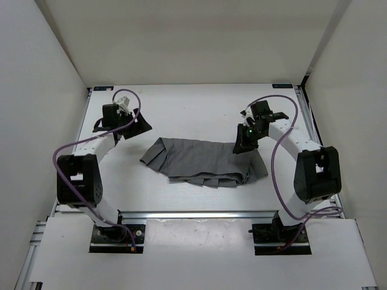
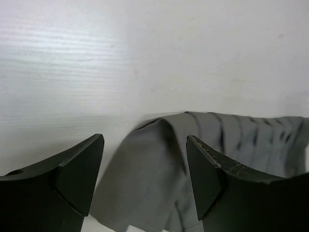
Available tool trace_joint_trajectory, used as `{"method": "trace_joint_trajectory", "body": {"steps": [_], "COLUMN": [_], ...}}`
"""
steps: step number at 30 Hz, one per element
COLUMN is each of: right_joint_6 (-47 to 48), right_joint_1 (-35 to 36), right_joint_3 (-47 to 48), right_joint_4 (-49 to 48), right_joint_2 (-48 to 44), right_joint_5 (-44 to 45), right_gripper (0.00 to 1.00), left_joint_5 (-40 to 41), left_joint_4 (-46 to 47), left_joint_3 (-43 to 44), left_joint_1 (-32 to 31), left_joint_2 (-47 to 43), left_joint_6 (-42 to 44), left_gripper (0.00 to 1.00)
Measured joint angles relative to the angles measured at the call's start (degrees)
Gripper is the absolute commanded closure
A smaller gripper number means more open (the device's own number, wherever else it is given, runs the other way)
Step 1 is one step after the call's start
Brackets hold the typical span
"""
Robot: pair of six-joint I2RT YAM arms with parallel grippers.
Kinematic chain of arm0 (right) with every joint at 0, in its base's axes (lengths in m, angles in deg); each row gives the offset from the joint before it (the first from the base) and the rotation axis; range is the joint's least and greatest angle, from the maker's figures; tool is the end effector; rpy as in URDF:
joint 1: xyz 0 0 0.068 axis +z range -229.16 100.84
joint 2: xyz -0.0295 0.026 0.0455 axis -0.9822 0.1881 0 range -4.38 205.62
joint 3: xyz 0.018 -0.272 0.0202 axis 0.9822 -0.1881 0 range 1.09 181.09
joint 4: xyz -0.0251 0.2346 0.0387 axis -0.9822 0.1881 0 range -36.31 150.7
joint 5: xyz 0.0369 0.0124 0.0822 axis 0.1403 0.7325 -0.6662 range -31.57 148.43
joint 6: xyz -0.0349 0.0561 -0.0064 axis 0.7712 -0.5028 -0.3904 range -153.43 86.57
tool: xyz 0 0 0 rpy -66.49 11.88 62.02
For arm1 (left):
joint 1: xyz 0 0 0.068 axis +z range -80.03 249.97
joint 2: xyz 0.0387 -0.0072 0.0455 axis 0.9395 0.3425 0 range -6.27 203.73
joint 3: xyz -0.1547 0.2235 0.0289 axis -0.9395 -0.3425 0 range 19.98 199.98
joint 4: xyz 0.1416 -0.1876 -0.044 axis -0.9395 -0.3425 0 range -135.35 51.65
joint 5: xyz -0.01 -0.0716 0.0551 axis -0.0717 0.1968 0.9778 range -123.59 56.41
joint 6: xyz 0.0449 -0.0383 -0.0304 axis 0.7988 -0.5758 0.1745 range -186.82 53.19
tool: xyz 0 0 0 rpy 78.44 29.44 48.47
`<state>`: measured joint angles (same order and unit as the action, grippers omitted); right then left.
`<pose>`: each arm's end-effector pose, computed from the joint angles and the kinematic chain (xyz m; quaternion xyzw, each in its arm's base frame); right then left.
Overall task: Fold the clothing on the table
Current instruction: Fold the skirt
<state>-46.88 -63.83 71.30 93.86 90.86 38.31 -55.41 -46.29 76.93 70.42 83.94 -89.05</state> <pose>0.3054 0.1024 0.2258 -0.0533 0.9609 0.2179 0.1625 0.3312 -0.0170 0.2261 -0.0993 0.8921 -0.2459 0.3657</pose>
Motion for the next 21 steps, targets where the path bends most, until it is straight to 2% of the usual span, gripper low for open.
{"method": "trace_joint_trajectory", "body": {"steps": [6,14,21], "right_joint_6": [-0.7,-1.1,-1.2], "right_joint_1": [-3.5,-7.0,-7.8], "right_joint_3": [-5.2,-8.2,-8.5], "right_joint_4": [0.2,0.2,0.0], "right_joint_2": [-2.7,-5.9,-5.9], "right_joint_5": [0.1,0.2,0.2], "right_gripper": [0.75,0.75,0.75], "left_joint_5": [-1.6,-10.4,-14.2], "left_joint_4": [-2.3,2.2,7.3], "left_joint_3": [-0.3,-6.0,-9.5], "left_joint_1": [1.6,1.6,-4.9], "left_joint_2": [8.9,9.7,9.1], "left_joint_6": [3.6,2.4,0.7], "left_gripper": [0.20,0.20,0.20]}}
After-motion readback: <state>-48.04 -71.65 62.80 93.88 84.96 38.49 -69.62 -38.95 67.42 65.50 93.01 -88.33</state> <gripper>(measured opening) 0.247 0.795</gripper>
